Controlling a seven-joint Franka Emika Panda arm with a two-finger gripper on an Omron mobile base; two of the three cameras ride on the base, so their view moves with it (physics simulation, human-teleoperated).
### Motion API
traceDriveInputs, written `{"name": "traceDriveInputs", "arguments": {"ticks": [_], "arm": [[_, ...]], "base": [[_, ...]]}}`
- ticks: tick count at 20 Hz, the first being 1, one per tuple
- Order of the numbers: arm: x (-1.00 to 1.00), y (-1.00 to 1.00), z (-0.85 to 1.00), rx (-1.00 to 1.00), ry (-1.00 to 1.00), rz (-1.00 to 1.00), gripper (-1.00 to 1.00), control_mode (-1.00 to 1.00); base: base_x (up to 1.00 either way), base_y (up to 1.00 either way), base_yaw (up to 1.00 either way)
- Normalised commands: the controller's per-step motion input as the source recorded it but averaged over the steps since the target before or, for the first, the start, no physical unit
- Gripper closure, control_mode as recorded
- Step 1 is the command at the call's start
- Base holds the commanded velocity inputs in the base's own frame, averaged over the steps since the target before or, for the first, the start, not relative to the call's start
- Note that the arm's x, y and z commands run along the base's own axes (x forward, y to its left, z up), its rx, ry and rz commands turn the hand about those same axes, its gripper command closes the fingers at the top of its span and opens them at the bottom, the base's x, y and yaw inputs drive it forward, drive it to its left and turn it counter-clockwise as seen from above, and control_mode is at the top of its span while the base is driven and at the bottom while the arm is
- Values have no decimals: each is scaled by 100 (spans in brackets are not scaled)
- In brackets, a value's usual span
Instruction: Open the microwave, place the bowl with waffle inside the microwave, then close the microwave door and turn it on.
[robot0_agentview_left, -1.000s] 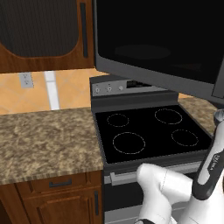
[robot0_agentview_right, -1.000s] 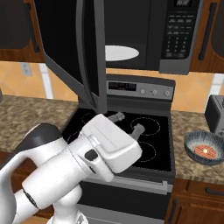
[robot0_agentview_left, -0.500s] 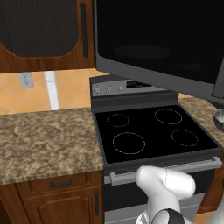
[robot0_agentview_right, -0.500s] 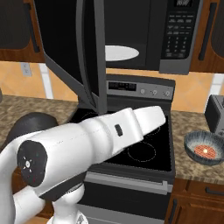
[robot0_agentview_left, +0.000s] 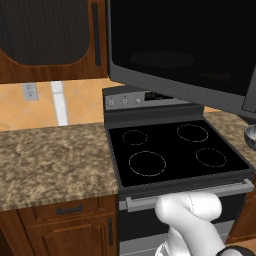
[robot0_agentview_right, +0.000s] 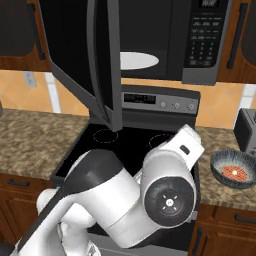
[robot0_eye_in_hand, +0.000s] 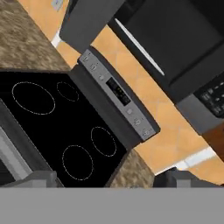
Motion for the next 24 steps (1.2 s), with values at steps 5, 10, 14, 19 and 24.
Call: {"name": "traceDriveInputs", "arguments": {"ticks": [5,10,14,19,24], "arm": [[68,-8,-28,0,-3,57,-100,-100],[58,-7,-2,2,-25,46,-100,-100],[73,-1,-8,8,-38,33,-100,-100],[75,0,-4,4,-35,22,-100,-100],[48,25,15,0,-24,17,-100,-100]], "base": [[0,0,0],[0,0,0],[0,0,0],[0,0,0],[0,0,0]]}}
